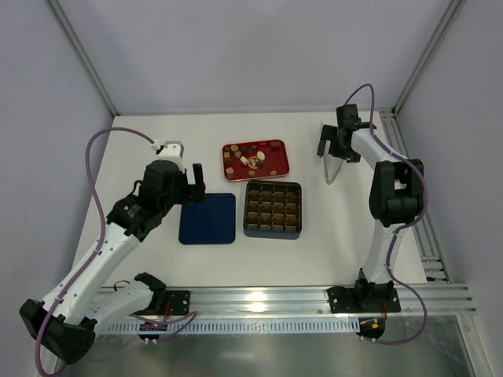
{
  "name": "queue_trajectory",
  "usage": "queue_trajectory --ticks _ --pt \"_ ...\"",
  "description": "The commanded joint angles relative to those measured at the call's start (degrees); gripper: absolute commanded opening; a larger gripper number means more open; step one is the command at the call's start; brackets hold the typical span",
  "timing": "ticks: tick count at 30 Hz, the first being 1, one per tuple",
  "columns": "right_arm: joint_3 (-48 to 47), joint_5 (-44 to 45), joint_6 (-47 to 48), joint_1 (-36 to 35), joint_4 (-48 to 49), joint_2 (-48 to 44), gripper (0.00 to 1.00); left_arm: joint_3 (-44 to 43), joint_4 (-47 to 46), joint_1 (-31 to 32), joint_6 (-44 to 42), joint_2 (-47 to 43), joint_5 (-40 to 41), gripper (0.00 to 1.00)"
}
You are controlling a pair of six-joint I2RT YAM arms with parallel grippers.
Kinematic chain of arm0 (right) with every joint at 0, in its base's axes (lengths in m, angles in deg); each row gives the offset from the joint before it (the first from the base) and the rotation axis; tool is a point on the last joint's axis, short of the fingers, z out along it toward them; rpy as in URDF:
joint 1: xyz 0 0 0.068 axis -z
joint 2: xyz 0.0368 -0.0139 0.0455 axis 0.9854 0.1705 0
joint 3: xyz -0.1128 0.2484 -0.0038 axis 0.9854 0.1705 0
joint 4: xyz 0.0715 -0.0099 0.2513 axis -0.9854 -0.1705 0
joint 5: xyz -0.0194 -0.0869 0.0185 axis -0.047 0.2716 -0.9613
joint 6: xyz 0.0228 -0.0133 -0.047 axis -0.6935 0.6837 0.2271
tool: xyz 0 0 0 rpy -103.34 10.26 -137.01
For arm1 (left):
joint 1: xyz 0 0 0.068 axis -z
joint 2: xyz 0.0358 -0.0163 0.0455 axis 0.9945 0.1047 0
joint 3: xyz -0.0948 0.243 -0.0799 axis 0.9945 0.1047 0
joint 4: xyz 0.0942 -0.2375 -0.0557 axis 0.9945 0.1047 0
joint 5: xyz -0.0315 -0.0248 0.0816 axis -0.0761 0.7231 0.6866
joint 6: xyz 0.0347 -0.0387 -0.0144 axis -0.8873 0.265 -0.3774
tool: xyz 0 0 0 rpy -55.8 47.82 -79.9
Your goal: Pack the chocolate
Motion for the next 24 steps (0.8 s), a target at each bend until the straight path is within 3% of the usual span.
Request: queue_trajectory --ticks 1,10,24 --pt "-2.8 0.9 1.2 0.2 -0.7 0.8 1.0 -0.5 -0.6 0.1 -1.1 -0.6 0.6 1.0" --pt "-6.2 1.4 1.9 0.2 -1.2 5.1 1.0 -0.7 -0.5 0.1 -1.2 0.1 0.6 1.0" --pt "-7.7 0.7 0.9 0.1 -1.1 8.5 0.89 -0.6 -0.5 0.1 -1.3 0.8 1.0 1.0"
